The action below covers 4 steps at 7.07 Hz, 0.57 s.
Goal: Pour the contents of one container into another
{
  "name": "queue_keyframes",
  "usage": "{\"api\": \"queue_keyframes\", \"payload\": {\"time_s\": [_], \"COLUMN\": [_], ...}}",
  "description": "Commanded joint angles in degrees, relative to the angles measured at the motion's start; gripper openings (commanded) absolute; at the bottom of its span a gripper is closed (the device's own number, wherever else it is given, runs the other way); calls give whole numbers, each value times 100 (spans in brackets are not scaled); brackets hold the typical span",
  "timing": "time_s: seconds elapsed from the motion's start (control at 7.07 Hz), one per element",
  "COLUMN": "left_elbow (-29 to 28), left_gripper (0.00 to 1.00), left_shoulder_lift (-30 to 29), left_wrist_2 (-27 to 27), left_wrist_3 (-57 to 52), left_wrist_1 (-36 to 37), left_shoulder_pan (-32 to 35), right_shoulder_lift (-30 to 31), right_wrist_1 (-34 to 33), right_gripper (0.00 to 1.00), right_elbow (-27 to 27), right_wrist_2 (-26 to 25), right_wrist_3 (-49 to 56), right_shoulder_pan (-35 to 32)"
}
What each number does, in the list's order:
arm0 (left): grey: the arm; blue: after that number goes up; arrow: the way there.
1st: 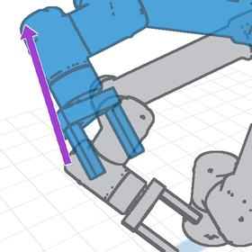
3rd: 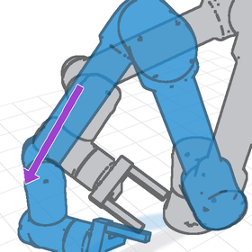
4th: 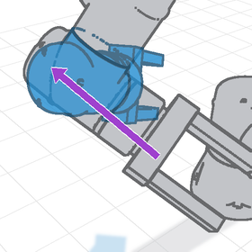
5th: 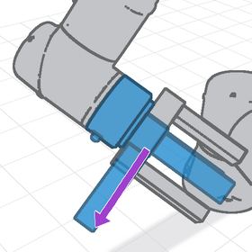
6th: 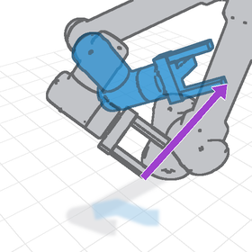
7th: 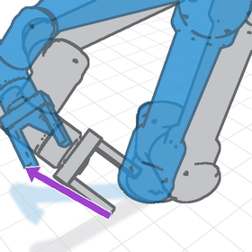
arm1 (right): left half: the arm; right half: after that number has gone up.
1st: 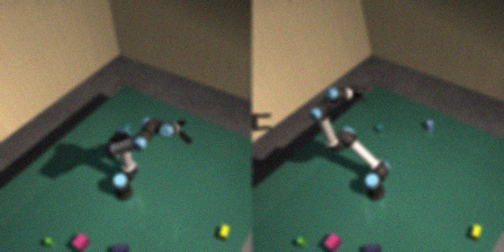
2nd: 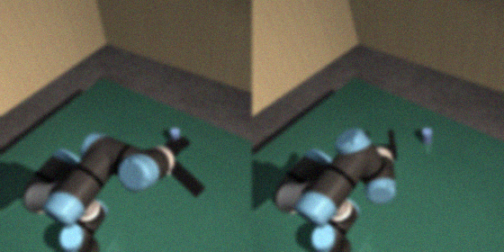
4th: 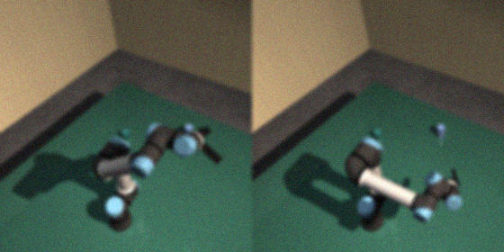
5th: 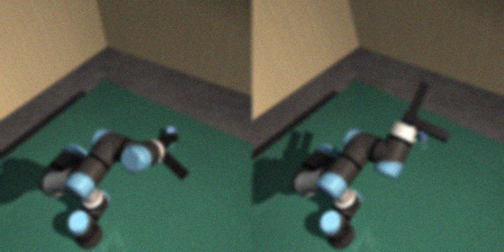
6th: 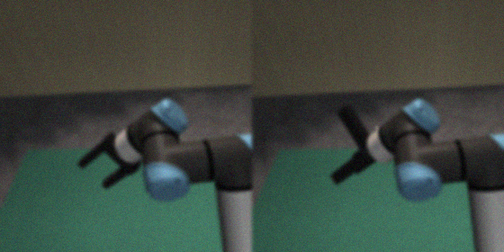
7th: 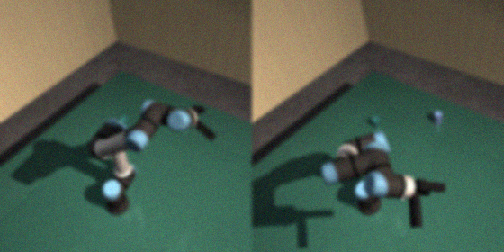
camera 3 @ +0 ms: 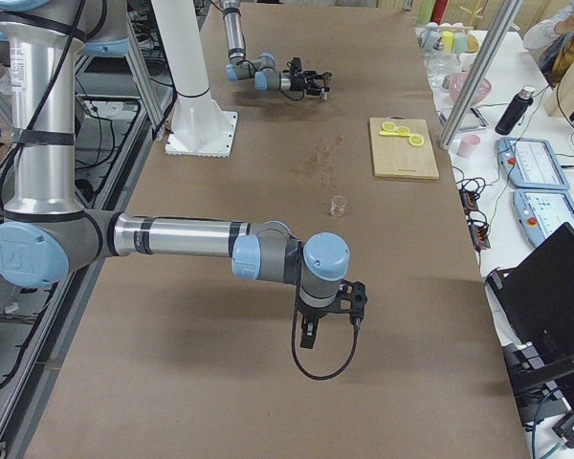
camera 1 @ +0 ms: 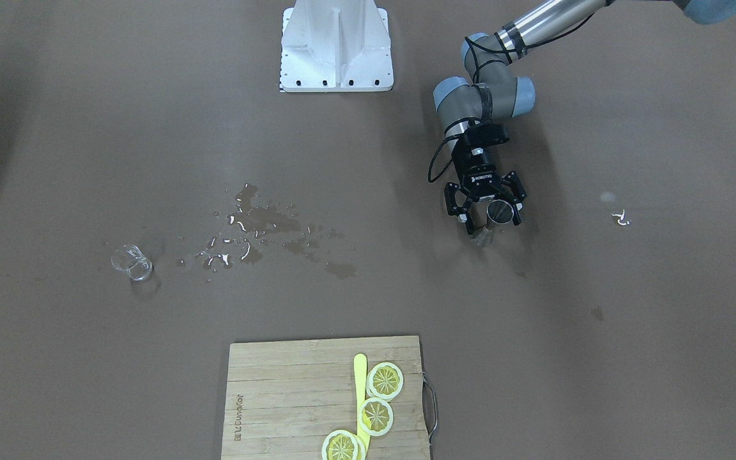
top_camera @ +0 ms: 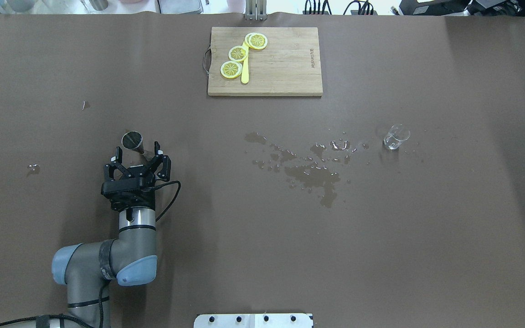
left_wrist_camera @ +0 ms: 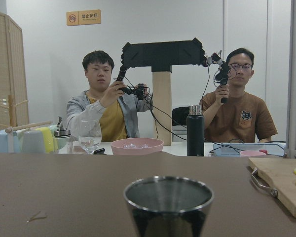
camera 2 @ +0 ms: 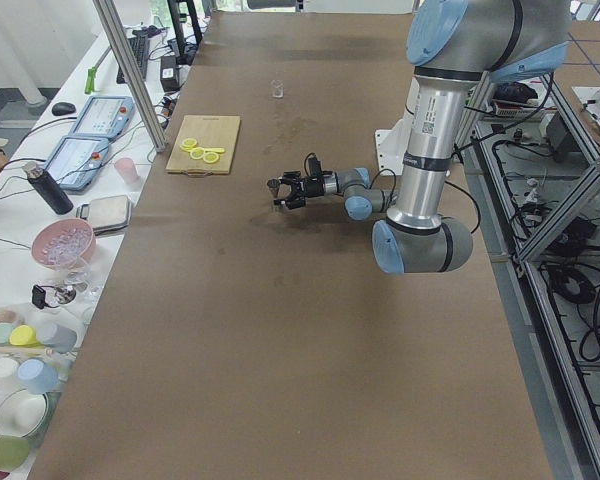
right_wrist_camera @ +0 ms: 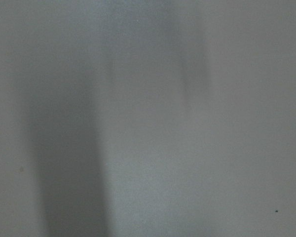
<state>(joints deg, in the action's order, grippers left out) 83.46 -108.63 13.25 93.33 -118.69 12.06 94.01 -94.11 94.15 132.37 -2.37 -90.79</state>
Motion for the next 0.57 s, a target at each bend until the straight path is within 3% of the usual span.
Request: {"api": "queue_keyframes", "payload": {"time_s": [0.0,0.42], "left_elbow": [213,547], "left_gripper": [99,99], "left_shoulder_lift": [149,342], "left_wrist_2": [-7,-15], "left_wrist_3": [-7,-25], "left_wrist_1": [13,39], "left_shoulder_pan": [-98,-212], "right_shoulder_lift": [3,-5], "right_wrist_1": [-2,7], "right_gripper": [100,100], "right_elbow": [6,6], "right_wrist_2": [0,0], "right_wrist_3": [0,9], "right_shoulder_pan": [0,0]}}
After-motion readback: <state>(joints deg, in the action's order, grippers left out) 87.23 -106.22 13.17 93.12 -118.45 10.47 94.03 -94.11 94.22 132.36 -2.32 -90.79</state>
